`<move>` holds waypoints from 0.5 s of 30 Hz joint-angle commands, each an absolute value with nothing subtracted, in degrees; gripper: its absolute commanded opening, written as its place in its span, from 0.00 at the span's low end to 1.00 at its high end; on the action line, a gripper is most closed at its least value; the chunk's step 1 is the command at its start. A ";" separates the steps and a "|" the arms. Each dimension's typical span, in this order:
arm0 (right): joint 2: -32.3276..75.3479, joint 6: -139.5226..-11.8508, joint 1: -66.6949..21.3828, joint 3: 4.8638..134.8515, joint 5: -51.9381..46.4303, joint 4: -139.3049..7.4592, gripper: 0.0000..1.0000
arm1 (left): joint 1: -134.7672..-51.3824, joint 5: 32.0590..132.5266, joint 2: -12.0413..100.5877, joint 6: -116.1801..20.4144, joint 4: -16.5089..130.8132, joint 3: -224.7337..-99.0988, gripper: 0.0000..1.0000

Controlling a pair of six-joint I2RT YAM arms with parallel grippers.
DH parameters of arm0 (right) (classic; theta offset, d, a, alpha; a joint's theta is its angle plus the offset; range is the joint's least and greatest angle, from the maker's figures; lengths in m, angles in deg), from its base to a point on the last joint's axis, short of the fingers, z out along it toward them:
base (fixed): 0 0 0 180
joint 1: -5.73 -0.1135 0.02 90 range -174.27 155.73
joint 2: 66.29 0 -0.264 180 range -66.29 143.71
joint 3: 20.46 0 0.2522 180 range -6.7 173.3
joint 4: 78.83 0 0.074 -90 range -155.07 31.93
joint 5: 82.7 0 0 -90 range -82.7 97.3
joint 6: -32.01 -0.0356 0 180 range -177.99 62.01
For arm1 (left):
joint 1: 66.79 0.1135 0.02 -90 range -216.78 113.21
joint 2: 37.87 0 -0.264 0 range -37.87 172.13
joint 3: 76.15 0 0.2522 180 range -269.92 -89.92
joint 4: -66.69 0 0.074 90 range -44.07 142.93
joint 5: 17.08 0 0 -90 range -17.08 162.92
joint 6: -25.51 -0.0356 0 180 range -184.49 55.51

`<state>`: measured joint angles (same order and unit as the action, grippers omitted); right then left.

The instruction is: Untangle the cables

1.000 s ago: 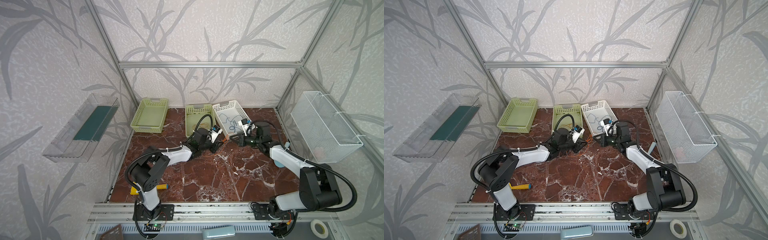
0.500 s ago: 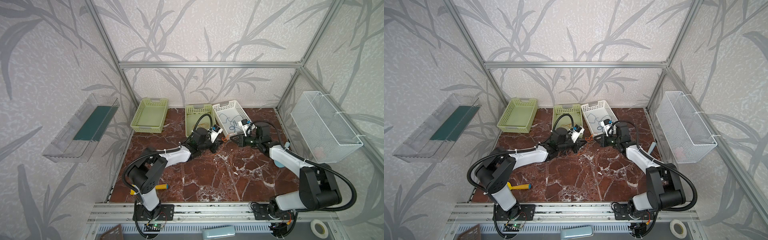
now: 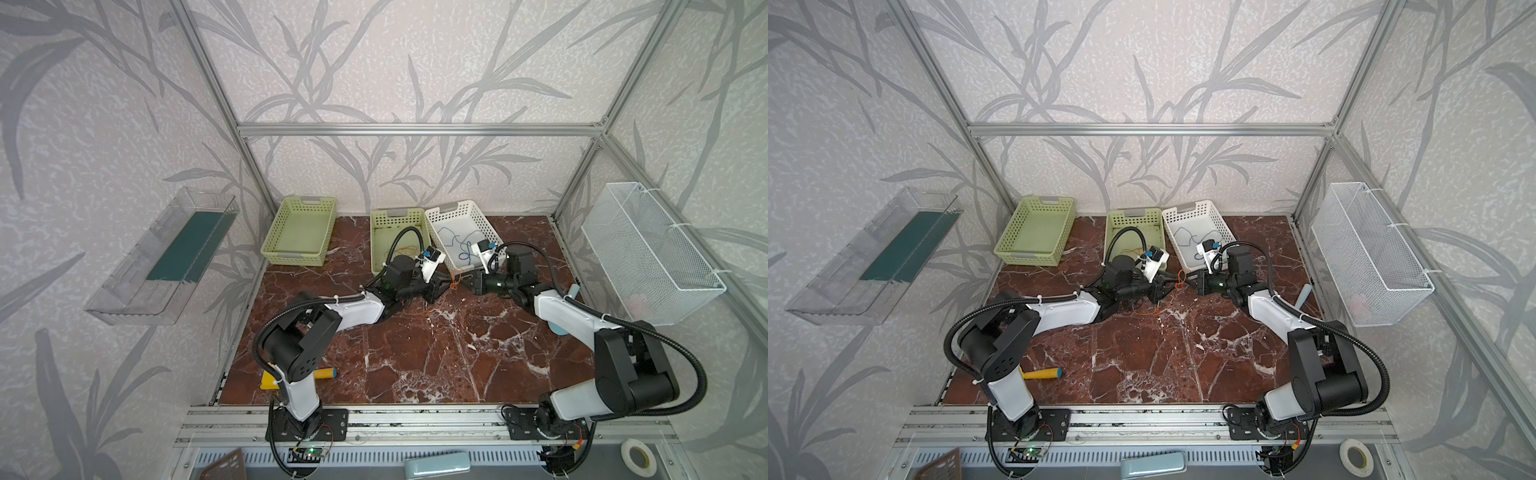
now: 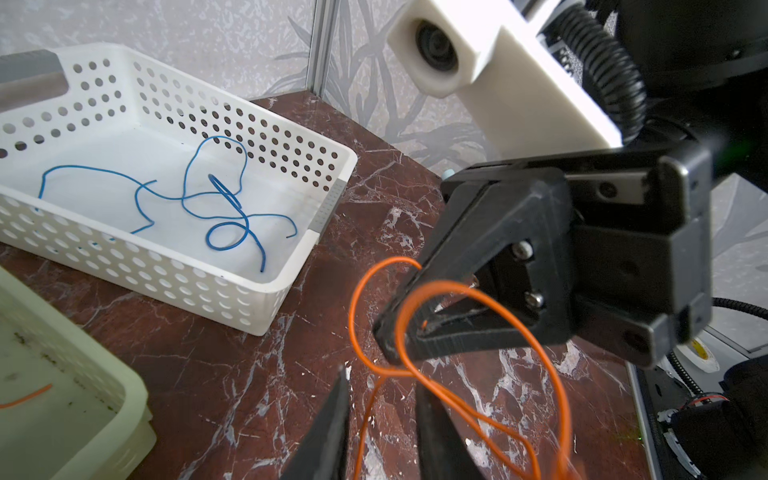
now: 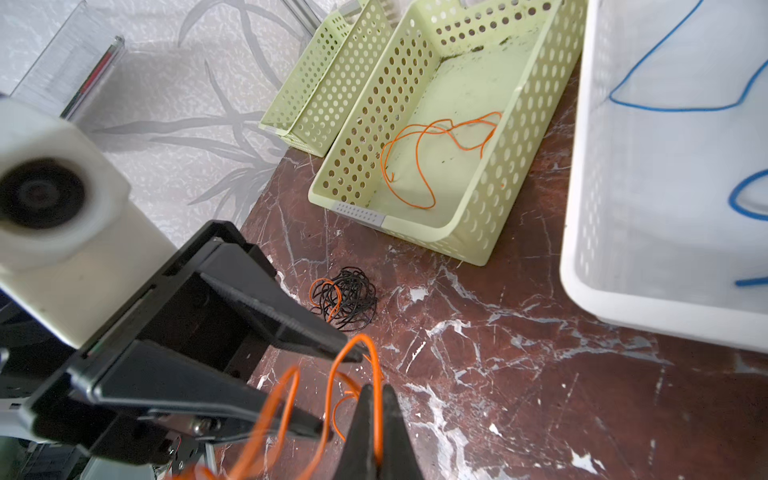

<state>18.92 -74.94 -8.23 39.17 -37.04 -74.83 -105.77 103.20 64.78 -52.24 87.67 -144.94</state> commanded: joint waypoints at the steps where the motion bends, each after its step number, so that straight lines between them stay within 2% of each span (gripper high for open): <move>1: 20.40 -75.45 -9.03 38.57 -38.93 -76.43 0.02 | -105.90 103.60 65.49 -50.26 91.73 -146.19 0.36; 4: 21.22 -76.37 -9.30 38.41 -40.11 -77.94 0.03 | -105.90 102.65 65.88 -50.25 91.95 -146.34 0.41; 10: 21.34 -79.27 -8.80 37.60 -40.67 -82.70 0.00 | -105.97 101.88 65.51 -52.61 87.80 -146.44 0.42; 15: 21.17 -76.25 -8.77 38.73 -40.83 -80.05 0.00 | -104.98 98.93 60.74 -54.18 88.61 -141.81 0.45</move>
